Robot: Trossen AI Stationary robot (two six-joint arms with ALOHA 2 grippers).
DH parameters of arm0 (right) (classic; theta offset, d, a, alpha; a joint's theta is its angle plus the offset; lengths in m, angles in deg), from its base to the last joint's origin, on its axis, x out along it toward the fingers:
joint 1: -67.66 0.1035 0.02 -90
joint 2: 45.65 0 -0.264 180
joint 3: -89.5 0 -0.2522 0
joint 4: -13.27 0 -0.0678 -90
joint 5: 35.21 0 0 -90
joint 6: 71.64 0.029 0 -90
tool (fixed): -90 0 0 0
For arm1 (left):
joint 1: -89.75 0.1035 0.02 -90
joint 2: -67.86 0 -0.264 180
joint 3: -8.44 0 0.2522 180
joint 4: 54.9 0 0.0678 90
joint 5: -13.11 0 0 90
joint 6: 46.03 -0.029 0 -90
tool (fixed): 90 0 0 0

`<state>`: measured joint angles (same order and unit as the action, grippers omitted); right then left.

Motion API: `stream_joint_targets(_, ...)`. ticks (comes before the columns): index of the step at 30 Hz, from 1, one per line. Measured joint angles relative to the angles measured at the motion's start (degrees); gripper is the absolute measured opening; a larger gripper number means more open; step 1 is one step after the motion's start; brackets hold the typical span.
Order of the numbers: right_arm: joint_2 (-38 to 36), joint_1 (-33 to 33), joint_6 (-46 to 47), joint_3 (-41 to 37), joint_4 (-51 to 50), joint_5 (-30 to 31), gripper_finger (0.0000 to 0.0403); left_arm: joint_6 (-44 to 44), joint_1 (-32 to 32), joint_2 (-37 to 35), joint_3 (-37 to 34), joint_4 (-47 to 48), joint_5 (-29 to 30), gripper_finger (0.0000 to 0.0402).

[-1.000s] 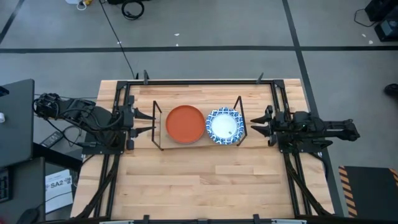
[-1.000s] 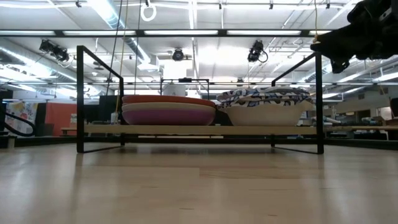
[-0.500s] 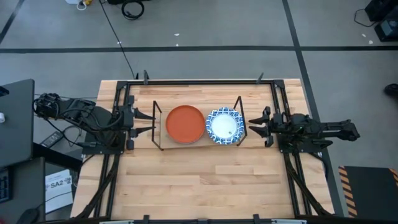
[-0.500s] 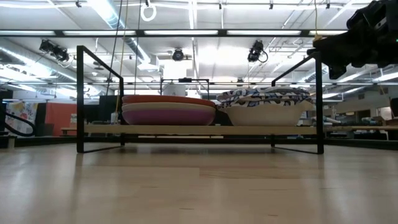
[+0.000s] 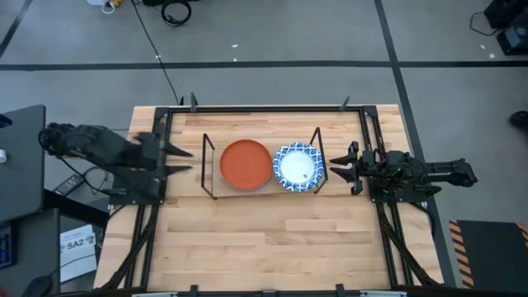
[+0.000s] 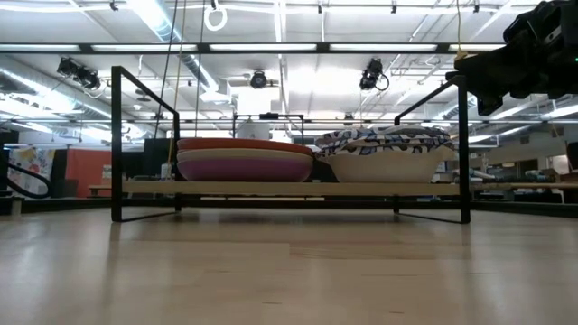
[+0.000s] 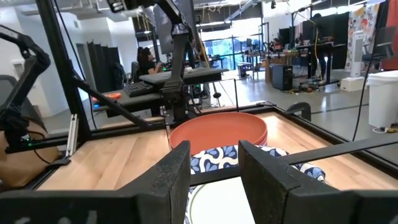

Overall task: Place and stack plates onto a shelf
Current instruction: Return to Home Position

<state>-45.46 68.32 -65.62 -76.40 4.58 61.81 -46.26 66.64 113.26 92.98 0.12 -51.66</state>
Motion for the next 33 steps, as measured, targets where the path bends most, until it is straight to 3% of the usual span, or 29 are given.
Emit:
stream_joint_targets(5, 0.0, 0.0, 0.0, 0.0, 0.0, 0.0, 0.014, 0.5, 0.0, -8.5, -2.7, -1.3, 0.0, 0.0146)
stream_joint_targets(15, 0.0, 0.0, 0.4, 0.0, 0.1, 0.0, 0.014, -1.8, 0.0, -27.3, -27.5, -16.1, 1.5, 0.0146)
stream_joint_targets(23, 0.0, 0.0, 0.4, 0.0, 0.1, 1.4, 0.014, -3.0, 0.1, -36.3, -37.3, -19.2, 4.1, 0.0146)
stream_joint_targets(33, 0.0, 0.0, 0.4, 0.0, 0.3, 1.5, 0.014, -12.5, 0.1, -44.1, -51.0, -32.0, 5.8, 0.0146)
